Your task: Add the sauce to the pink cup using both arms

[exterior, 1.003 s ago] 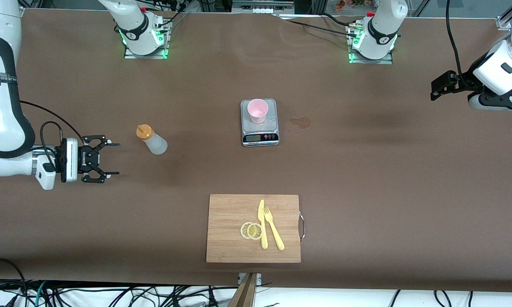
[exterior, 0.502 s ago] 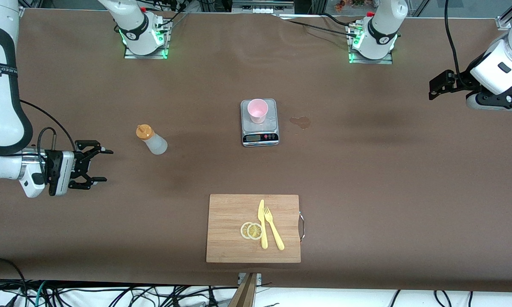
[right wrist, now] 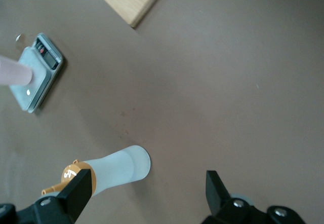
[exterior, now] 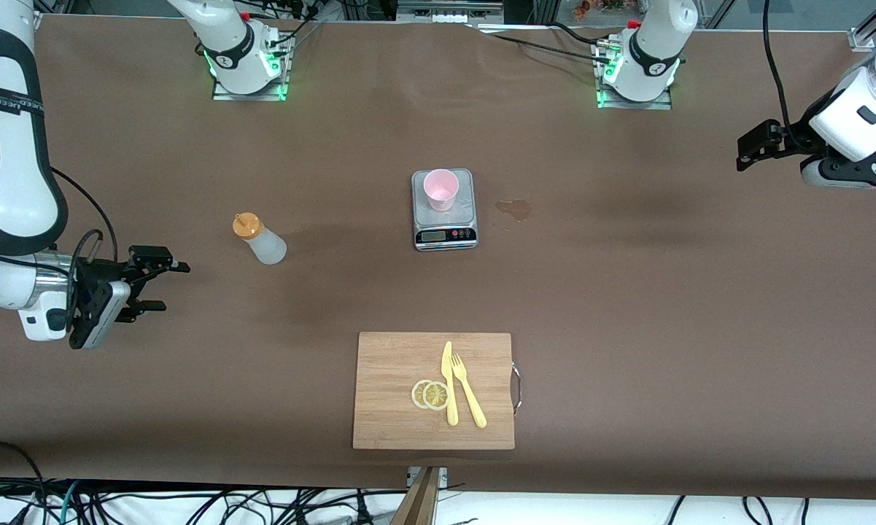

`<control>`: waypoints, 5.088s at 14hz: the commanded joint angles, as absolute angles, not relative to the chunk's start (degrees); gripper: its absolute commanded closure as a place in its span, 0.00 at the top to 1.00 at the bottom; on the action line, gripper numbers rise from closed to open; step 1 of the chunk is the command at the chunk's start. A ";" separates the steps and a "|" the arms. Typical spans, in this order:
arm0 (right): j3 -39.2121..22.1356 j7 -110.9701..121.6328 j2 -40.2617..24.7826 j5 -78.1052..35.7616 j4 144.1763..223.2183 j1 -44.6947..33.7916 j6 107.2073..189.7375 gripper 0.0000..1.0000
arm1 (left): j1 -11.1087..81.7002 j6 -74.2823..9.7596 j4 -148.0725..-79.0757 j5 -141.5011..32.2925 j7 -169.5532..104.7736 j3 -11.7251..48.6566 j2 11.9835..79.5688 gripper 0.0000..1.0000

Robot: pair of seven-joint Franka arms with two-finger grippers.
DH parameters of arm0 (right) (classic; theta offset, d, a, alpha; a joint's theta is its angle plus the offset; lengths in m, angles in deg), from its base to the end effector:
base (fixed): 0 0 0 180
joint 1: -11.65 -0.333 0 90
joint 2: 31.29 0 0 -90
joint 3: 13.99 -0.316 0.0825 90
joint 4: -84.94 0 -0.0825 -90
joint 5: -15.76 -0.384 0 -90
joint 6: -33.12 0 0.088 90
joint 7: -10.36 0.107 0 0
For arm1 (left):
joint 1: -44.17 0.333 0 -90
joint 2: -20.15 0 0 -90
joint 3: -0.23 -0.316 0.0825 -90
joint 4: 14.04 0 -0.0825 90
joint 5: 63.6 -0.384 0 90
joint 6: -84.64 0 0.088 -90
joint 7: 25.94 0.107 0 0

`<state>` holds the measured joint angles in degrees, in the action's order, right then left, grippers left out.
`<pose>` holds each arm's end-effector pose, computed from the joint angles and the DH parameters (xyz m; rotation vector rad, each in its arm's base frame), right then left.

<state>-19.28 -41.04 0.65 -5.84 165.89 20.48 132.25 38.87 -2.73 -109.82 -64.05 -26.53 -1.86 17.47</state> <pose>0.6860 -0.0199 0.3681 -2.4947 -0.9408 0.0246 0.5317 -0.0285 0.5989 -3.1274 0.0718 0.1562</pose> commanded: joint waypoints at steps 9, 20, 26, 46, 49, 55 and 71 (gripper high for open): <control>-21.98 -3.30 -3.86 7.23 165.36 20.00 134.10 1.00 | 38.55 -2.64 -107.38 -68.08 -25.50 -1.71 18.13 1.00; -21.20 1.40 -14.75 12.15 165.97 20.17 128.65 1.00 | 38.55 -2.73 -107.29 -67.73 -25.59 -1.70 18.05 1.00; -16.72 1.22 -18.64 15.13 166.07 20.09 128.48 1.00 | 38.55 -2.73 -107.20 -67.46 -25.50 -1.71 18.13 1.00; -10.47 9.13 -24.96 15.85 169.58 12.70 117.23 1.00 | 38.55 -2.64 -107.29 -67.46 -25.76 -1.71 18.13 1.00; -10.65 9.92 -25.58 15.85 170.28 12.61 116.61 1.00 | 38.55 -2.64 -107.29 -67.38 -25.85 -1.79 18.13 1.00; -10.82 13.00 -25.58 15.67 171.16 11.30 116.61 1.00 | 38.55 -2.55 -107.29 -67.46 -25.85 -1.71 18.13 1.00; -10.30 12.03 -23.38 15.85 170.28 11.73 117.49 1.00 | 38.55 -2.37 -107.29 -67.38 -25.85 -1.71 18.05 1.00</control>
<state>-10.44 12.37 -23.18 15.19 169.99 11.57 117.03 38.82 -3.01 -108.60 -66.32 -26.53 -1.67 17.53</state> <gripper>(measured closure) 0.000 0.000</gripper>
